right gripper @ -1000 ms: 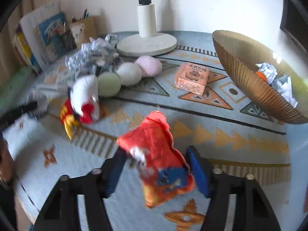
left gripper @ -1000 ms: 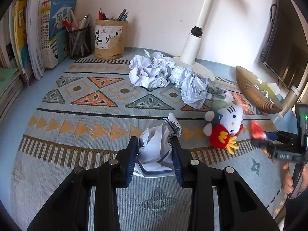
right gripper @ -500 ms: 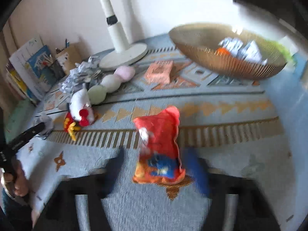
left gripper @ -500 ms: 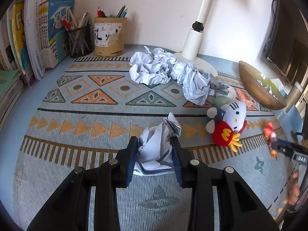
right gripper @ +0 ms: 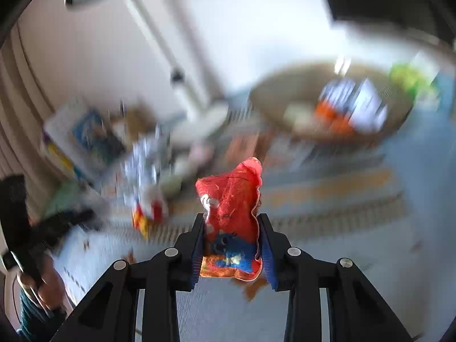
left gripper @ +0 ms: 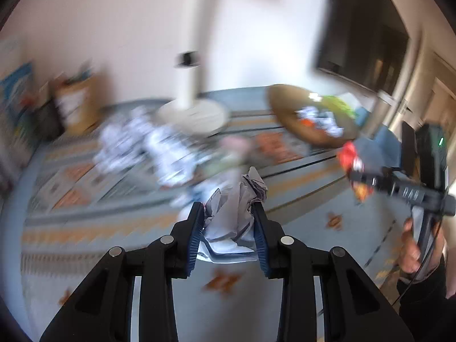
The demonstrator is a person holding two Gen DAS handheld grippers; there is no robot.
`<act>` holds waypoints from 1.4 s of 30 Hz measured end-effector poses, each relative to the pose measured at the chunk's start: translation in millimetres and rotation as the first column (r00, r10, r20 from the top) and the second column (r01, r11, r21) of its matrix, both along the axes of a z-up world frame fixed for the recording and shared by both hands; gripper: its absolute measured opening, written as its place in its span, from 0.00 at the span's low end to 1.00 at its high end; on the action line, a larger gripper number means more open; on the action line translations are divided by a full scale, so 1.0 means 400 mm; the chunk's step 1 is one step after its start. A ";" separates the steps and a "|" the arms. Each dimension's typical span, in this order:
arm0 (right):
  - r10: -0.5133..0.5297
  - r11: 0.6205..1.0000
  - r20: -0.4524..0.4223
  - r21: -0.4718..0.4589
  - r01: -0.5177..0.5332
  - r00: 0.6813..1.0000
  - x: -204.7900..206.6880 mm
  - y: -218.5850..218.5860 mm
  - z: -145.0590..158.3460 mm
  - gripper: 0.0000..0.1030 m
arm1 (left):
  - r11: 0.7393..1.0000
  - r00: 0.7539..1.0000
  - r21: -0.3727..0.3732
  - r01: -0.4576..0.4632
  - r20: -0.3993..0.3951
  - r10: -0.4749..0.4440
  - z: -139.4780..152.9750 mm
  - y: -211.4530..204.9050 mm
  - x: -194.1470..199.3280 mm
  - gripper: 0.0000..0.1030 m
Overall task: Organize objects
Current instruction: 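Open the left tool over the bowl while the right tool drops the snack bag, then grasp the Hello Kitty plush with the left tool while the right grasps the plush ball stack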
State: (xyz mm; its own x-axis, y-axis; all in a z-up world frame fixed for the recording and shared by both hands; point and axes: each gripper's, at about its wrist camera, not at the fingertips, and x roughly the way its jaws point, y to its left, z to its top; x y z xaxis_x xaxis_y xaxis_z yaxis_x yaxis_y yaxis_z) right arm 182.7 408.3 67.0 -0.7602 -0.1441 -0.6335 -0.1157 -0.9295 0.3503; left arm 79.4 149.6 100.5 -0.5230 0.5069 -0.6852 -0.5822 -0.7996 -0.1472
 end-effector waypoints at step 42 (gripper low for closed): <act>0.083 0.983 0.078 0.157 -0.094 0.993 -0.217 -0.180 -0.136 0.77 | 0.885 0.884 0.012 -0.465 0.060 0.463 -0.173 -0.300 -0.113 0.99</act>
